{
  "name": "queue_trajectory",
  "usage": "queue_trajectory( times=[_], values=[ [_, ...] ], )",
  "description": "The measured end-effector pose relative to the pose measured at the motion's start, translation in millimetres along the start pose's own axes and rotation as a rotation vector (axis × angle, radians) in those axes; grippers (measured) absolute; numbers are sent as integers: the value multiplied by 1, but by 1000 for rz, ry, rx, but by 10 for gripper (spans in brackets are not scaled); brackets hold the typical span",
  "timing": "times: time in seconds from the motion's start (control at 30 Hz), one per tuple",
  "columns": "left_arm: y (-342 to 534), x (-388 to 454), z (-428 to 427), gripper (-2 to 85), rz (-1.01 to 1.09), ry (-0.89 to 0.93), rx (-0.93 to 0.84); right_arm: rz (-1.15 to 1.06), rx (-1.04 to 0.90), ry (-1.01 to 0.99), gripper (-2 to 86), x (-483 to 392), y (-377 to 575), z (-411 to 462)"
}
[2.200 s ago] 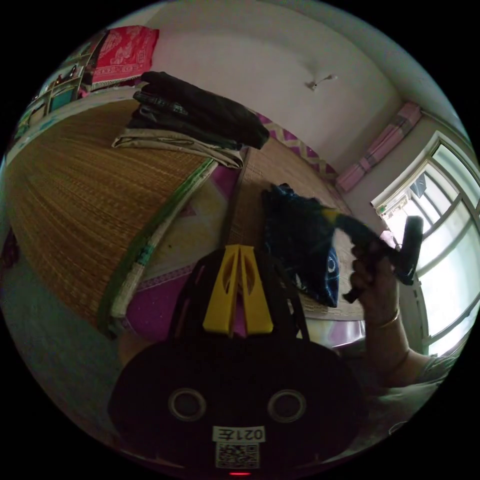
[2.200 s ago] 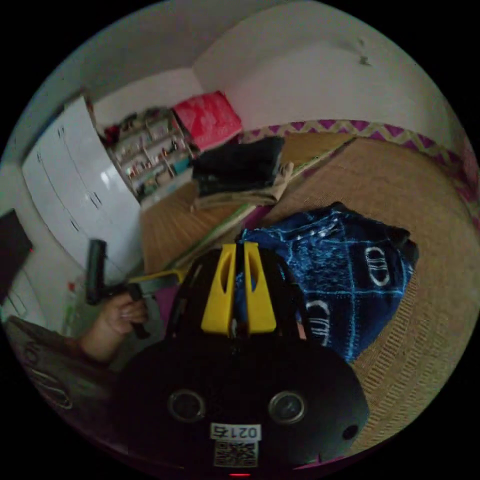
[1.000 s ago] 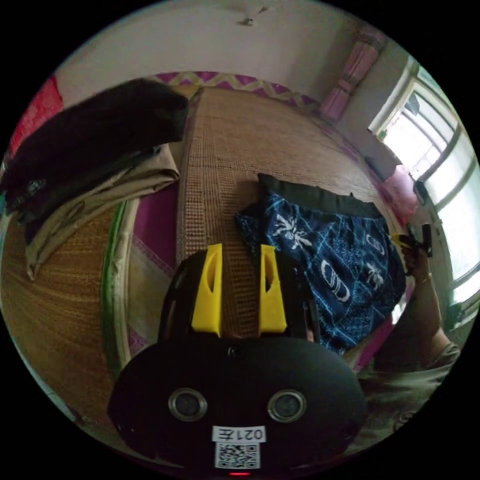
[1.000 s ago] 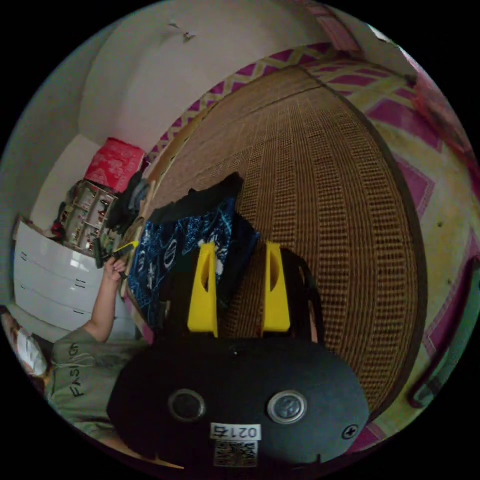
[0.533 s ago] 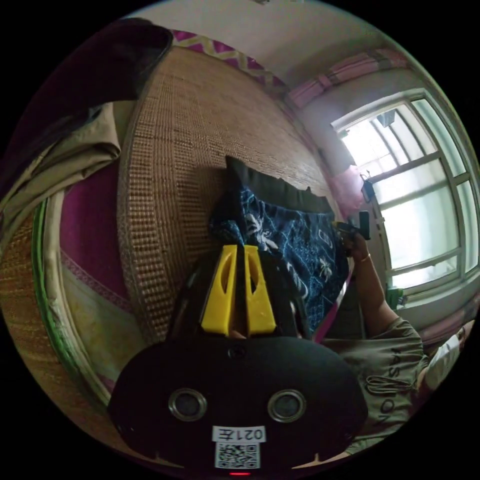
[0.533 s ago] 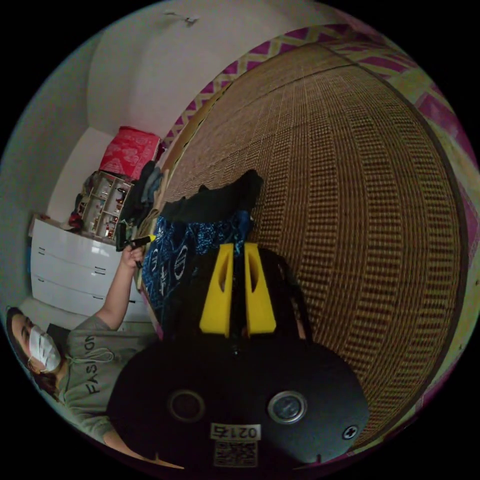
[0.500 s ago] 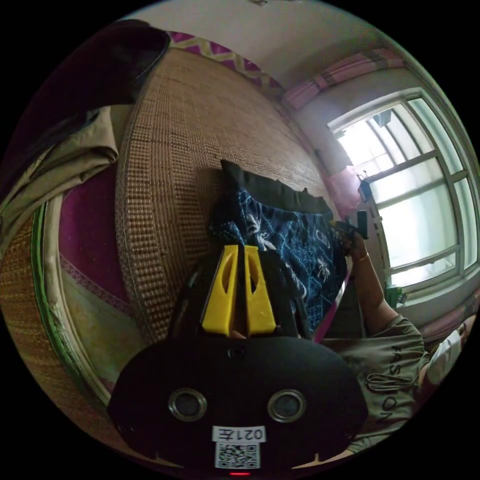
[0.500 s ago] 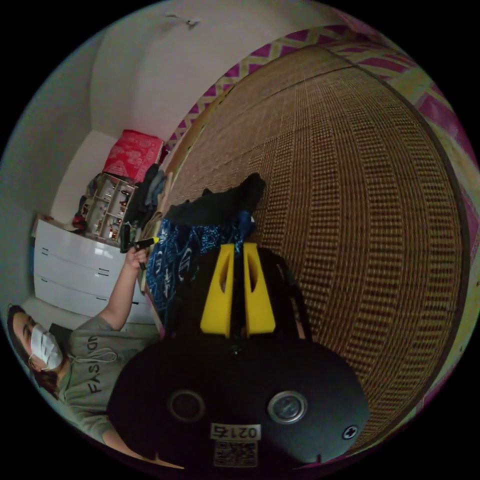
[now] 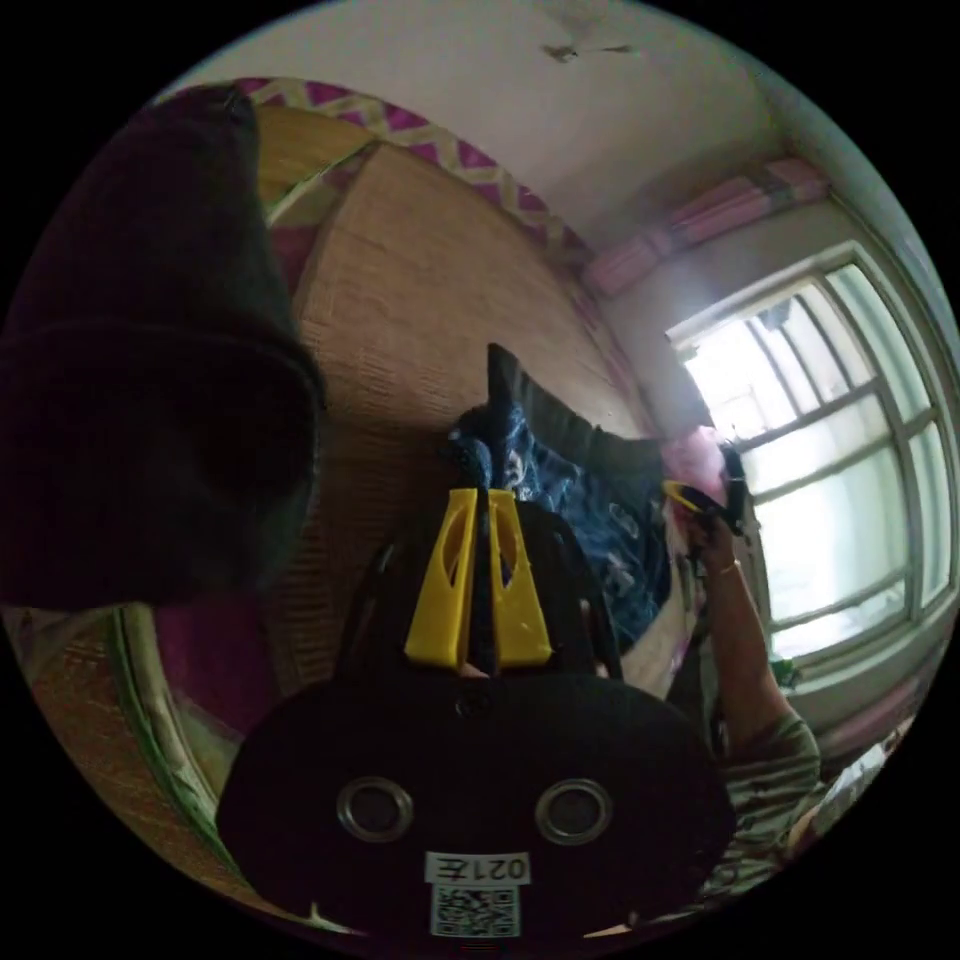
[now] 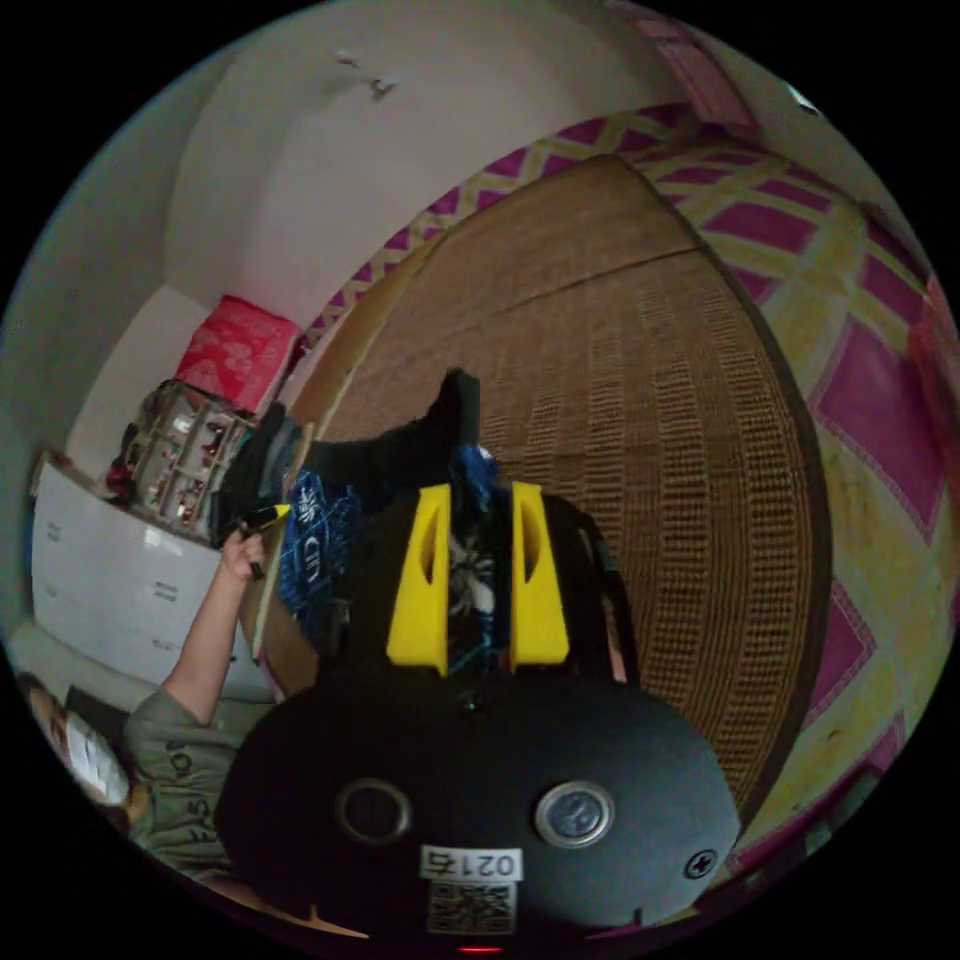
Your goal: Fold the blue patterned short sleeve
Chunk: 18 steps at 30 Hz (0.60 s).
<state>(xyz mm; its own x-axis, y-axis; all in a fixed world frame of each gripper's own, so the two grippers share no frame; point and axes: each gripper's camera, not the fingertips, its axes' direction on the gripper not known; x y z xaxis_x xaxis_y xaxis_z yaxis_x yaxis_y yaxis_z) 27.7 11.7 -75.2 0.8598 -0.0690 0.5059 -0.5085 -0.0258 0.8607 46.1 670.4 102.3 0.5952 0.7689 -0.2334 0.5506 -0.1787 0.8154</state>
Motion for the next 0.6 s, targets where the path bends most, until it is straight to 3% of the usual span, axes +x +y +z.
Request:
queue_trajectory(
  times=[0.1,0.37,0.6],
  values=[
    [-2,-8,-21,7,12,-52,185,-4,20,88,125,2,-14,2],
    [-18,-1,22,104,125,40,-3,-82,-133,101,128,-18,-51,56],
    [6,13,25,20,179,-5,-6,-70,-90,3,20,-45,-43,62]
  ],
)
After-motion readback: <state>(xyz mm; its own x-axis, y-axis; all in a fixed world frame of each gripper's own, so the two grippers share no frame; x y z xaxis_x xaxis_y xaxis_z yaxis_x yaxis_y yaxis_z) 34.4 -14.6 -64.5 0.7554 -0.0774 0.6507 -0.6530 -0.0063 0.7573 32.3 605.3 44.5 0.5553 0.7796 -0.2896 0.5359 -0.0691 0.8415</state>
